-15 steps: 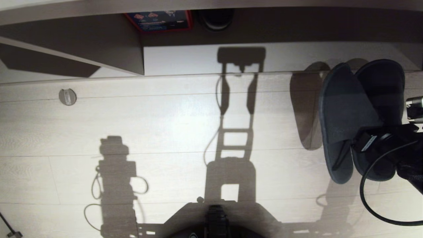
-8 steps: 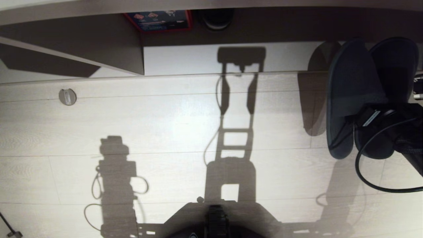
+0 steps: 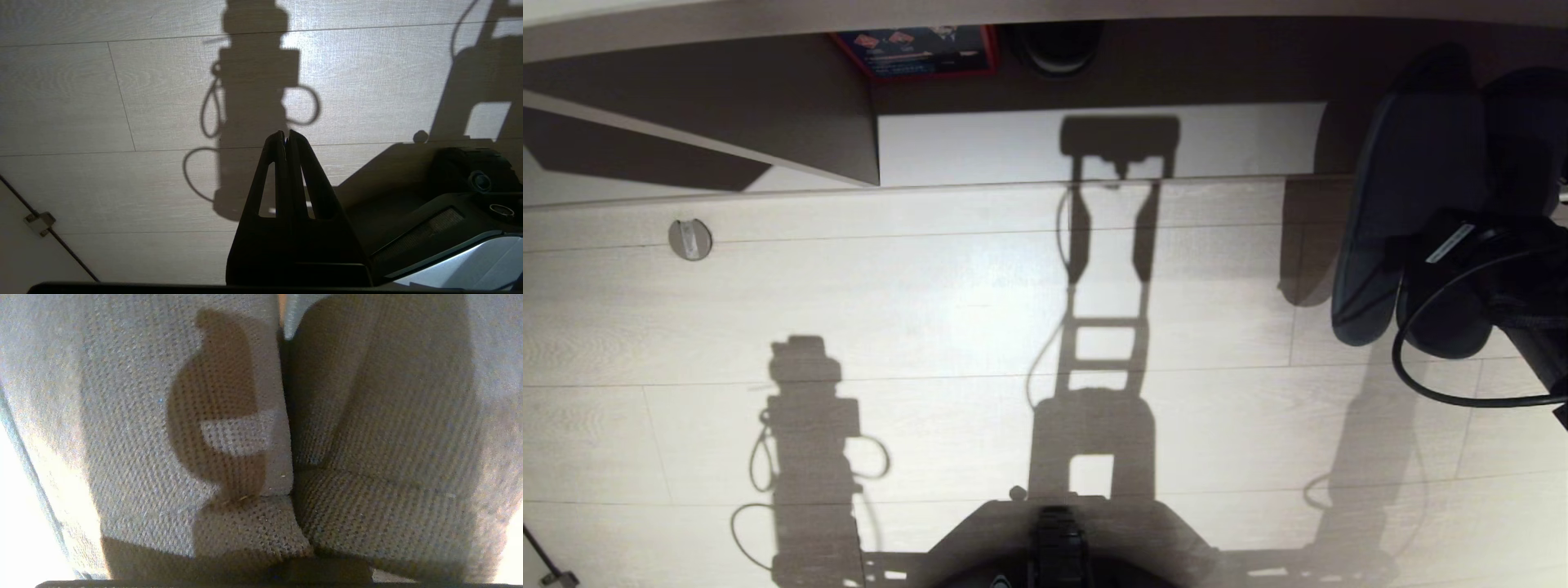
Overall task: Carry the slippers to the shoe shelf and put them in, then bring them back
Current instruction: Place the slippers into the shoe cabinet
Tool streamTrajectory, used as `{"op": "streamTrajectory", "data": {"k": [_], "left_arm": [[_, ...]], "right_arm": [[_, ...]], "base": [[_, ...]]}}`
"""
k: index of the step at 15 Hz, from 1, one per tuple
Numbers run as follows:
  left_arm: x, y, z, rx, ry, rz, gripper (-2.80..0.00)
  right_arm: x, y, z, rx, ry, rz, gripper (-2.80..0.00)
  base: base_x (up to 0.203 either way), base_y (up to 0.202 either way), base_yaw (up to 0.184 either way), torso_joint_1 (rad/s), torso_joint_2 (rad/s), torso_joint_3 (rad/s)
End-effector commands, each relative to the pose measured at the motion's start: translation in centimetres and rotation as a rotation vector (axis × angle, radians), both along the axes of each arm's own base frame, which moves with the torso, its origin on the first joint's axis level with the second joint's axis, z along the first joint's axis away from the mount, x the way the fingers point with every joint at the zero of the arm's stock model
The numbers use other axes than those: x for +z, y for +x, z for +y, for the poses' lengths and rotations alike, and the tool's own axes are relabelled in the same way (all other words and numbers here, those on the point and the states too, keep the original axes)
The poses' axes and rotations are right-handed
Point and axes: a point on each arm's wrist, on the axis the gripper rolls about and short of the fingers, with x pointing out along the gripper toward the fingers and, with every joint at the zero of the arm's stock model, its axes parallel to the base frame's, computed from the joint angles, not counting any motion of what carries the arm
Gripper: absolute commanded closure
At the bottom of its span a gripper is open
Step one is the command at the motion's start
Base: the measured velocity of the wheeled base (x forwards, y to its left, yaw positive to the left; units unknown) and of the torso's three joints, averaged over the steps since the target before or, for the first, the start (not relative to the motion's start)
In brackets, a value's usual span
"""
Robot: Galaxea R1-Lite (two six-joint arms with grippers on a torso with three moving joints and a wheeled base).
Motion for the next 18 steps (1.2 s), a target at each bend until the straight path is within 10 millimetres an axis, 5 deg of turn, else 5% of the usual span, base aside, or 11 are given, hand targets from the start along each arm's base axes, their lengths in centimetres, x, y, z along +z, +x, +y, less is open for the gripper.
{"op": "streamTrajectory", "data": {"k": [1,18], "left_arm": [[0.0,0.0,0.0,0.001,-0.002,-0.001,0.0],[0.0,0.0,0.0,0.001,-0.002,-0.001,0.0]], "right_arm": [[0.0,0.3,0.0,-0.003,0.004,-0.008,0.0],[3.9,4.8,-0.5,-0.035,0.051,-0.173,0.0]], "base": [[0.0,0.0,0.0,0.0,0.0,0.0],[0.0,0.0,0.0,0.0,0.0,0.0]]}}
